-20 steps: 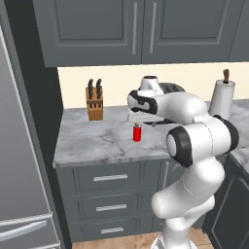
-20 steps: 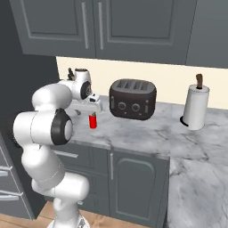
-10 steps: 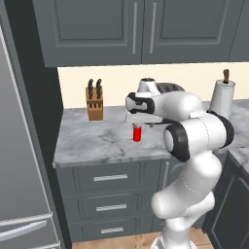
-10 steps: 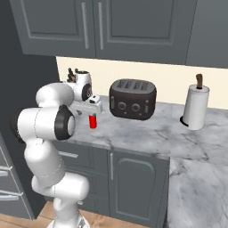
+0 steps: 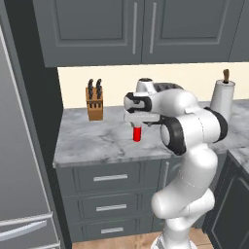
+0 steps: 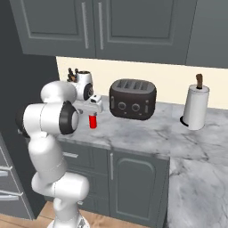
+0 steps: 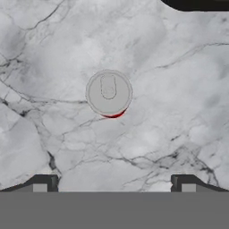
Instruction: Four empty soda cans are scattered around the kitchen. Gather all the cans and cluster them next to the stove for recycling.
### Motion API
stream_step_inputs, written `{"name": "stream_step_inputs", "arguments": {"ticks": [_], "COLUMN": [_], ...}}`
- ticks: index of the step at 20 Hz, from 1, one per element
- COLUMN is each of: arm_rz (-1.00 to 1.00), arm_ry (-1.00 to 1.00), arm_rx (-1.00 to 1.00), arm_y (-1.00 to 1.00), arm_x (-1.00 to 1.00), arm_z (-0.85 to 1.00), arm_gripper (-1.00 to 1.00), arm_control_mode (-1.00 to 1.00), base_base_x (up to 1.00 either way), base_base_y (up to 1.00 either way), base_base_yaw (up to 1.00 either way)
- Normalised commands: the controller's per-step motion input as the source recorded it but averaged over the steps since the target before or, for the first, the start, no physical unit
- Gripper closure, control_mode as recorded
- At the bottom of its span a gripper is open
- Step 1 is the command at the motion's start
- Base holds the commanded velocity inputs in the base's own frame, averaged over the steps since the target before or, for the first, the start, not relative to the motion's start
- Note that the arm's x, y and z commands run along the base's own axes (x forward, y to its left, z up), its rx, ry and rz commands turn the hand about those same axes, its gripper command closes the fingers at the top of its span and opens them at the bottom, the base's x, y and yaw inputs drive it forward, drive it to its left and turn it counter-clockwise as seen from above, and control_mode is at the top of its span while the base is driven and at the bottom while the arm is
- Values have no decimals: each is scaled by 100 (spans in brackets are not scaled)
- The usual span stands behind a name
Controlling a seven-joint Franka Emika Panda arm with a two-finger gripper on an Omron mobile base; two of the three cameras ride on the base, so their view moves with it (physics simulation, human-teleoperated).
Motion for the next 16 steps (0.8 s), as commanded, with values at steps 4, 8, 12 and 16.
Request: {"name": "stream_step_inputs", "arguments": {"ticks": [4, 8, 12, 16], "arm_rz": [0, 0, 0, 0], "arm_ry": [0, 0, -2, -2], "arm_rx": [0, 0, 0, 0], "arm_y": [0, 0, 0, 0], "arm_x": [26, 25, 19, 17], "arm_z": [-14, -14, -16, -16], "arm_gripper": [-100, -100, -100, -100], "arm_control_mode": [-100, -100, -100, -100], "base_base_x": [0, 0, 0, 0], "base_base_y": [0, 0, 0, 0], "base_base_yaw": [0, 0, 0, 0]}}
